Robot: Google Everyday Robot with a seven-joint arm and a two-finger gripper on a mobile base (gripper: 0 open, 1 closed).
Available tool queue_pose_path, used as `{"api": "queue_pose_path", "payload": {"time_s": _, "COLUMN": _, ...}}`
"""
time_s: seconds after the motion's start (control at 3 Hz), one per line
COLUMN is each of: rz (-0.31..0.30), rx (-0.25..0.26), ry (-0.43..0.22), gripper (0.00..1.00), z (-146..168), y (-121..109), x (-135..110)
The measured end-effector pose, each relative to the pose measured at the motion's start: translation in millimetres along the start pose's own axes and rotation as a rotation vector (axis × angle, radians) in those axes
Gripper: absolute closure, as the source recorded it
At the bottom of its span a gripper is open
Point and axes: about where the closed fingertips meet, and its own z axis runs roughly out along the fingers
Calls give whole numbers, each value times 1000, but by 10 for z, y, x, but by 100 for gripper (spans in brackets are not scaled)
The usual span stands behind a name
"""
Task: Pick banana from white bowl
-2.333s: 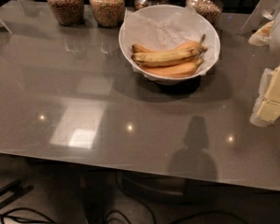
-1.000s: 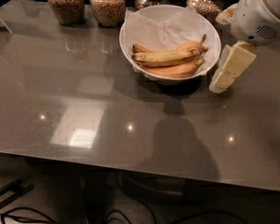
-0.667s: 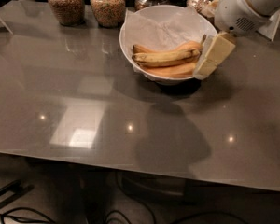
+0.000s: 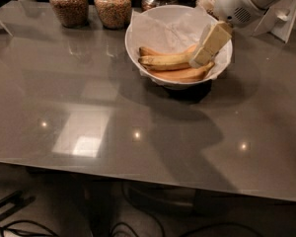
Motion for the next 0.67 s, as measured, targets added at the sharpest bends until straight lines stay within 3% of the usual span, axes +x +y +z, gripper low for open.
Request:
{"api": "queue_pose_path", "payload": {"time_s": 0.33, "rz": 0, "rx": -1, "ry": 0, "gripper": 0, "z": 5, "y": 5, "x": -1}}
{"api": "queue_pose_path", "payload": {"time_s": 0.67, "rz": 17, "rx": -39, "ry": -21, "gripper": 0, "z": 150, "y": 60, "x": -23}}
